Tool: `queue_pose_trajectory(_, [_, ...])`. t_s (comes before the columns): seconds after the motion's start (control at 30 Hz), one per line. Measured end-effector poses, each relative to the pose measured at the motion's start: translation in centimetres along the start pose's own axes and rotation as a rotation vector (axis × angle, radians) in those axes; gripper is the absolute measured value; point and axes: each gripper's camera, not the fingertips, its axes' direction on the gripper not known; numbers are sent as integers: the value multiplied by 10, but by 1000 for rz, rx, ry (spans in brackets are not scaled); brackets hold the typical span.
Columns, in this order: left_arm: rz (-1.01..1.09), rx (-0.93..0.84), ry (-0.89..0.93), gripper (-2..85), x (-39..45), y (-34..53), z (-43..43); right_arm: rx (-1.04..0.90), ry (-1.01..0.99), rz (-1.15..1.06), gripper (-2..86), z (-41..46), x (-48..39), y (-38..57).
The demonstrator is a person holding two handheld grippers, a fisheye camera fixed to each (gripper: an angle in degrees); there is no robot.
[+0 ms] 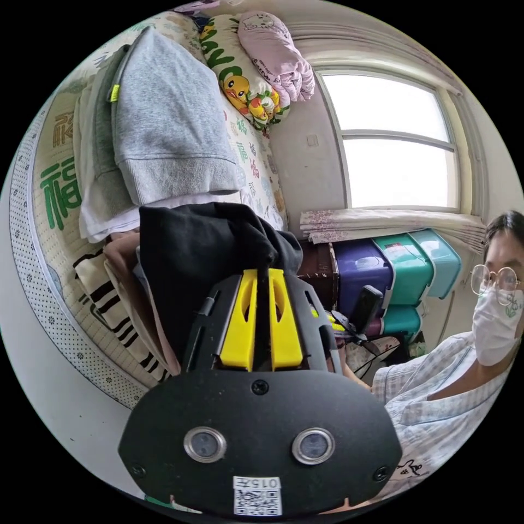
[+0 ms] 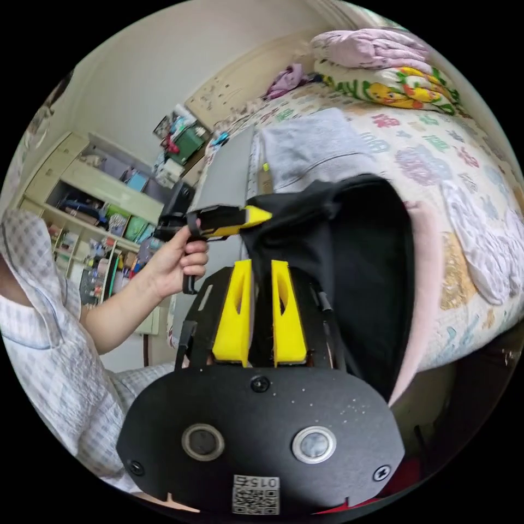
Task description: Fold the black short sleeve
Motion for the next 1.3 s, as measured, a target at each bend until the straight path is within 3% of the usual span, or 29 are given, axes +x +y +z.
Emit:
queue_pose_trajectory(0.1, [32, -11, -21, 16, -11, 13, -7, 65, -35, 106, 115, -11, 39, -9])
queue_pose_trajectory(0.2, [45, -21, -39, 9, -21, 26, -16, 38, -282, 174, 148, 9, 65, -30])
queue_pose_trajectory(0.37, [111, -28, -54, 2, -28, 52, -37, -13, -275, 147, 45, 42, 54, -47])
queue_pose_trajectory(0.47, [181, -20, -139, 0, -27, 82, -77, 116, -270, 105, 29, 14, 46, -48])
queue_pose_trajectory(0.57, [207, 54, -251, -1, -28, 125, -144, 210, -272, 54, 18, -20, 38, -53])
queue_pose_trajectory(0.7, [147, 169, -493, -2, -30, 197, -249, 194, -238, -45, 11, -29, 10, -62])
queue_pose_trajectory(0.83, [126, 244, -658, -3, -29, 274, -325, 185, -340, -69, 8, -13, -15, -56])
queue_pose_trajectory(1.13, [119, 555, -710, -4, -32, 437, -456, 134, -451, -58, 7, 53, -49, -12])
queue_pose_trajectory(1.3, [53, 585, -667, -5, -52, 500, -500, 141, -495, -35, 7, 82, -54, -7])
